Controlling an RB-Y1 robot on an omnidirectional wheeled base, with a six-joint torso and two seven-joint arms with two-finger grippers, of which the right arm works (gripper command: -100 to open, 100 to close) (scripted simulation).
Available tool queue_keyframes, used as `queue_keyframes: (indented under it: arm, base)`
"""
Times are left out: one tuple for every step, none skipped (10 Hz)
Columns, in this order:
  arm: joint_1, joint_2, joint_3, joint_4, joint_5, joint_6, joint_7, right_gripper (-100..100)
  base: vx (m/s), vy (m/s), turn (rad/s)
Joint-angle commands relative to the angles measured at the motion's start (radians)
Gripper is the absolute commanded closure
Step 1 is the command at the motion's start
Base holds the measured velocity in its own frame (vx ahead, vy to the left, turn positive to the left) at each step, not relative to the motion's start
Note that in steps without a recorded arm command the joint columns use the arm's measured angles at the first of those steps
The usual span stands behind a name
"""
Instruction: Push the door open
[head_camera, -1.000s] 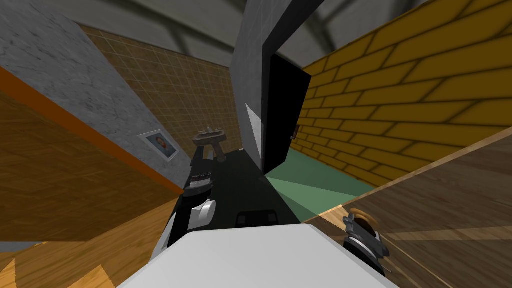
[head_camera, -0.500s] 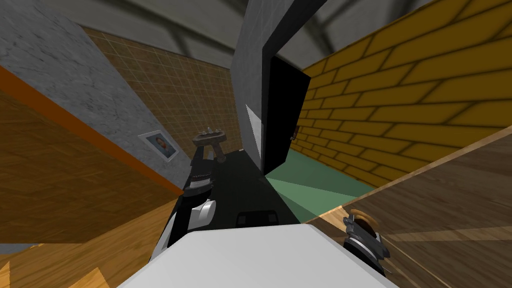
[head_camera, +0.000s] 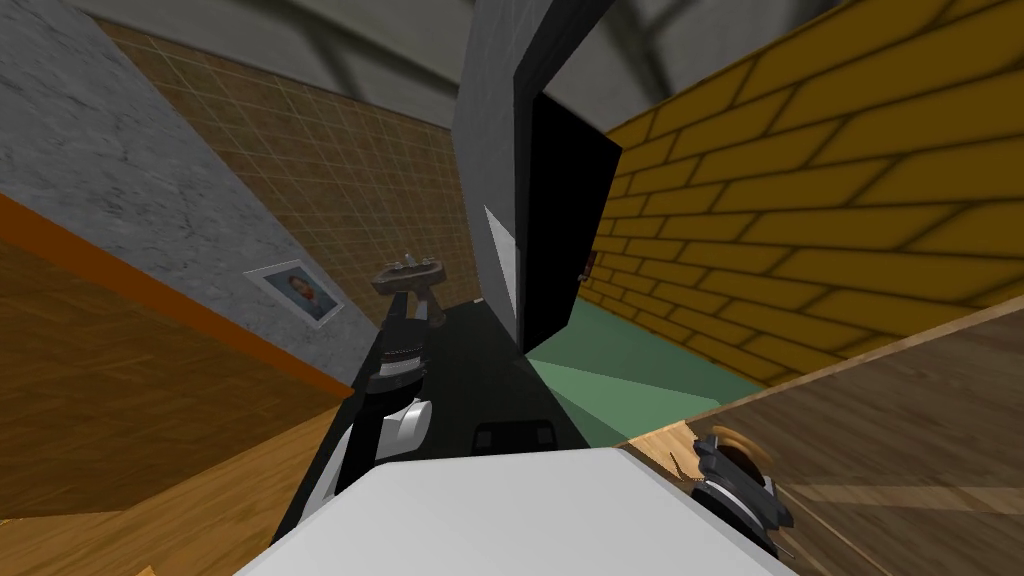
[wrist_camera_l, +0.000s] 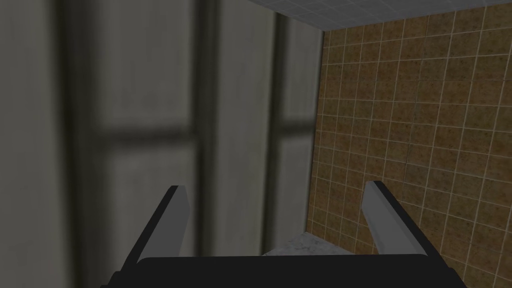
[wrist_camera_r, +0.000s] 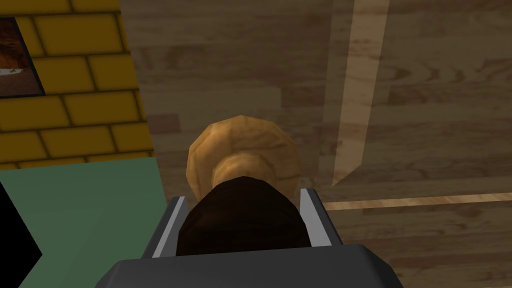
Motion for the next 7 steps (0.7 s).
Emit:
queue_keyframes:
  arm:
    - [0.009, 0.001, -0.023, -0.007, -0.014, 0.002, 0.012, 100]
    - [0.009, 0.001, -0.028, -0.005, -0.018, 0.001, 0.014, 100]
    - [0.009, 0.001, -0.034, -0.002, -0.022, 0.001, 0.015, 100]
    - [0.009, 0.002, -0.046, 0.004, -0.031, 0.000, 0.018, 100]
    - [0.009, 0.002, -0.053, 0.007, -0.035, -0.001, 0.020, 100]
    - [0.008, 0.003, -0.066, 0.014, -0.044, -0.002, 0.024, 100]
    - [0.008, 0.003, -0.072, 0.017, -0.049, -0.002, 0.025, 100]
  base:
    - [0.133, -0.113, -0.049]
    - [0.161, -0.134, -0.053]
    - [0.156, -0.128, -0.045]
    - [0.166, -0.152, -0.044]
    - [0.120, -0.165, -0.026]
    - [0.134, -0.138, -0.042]
    - [0.164, -0.126, -0.047]
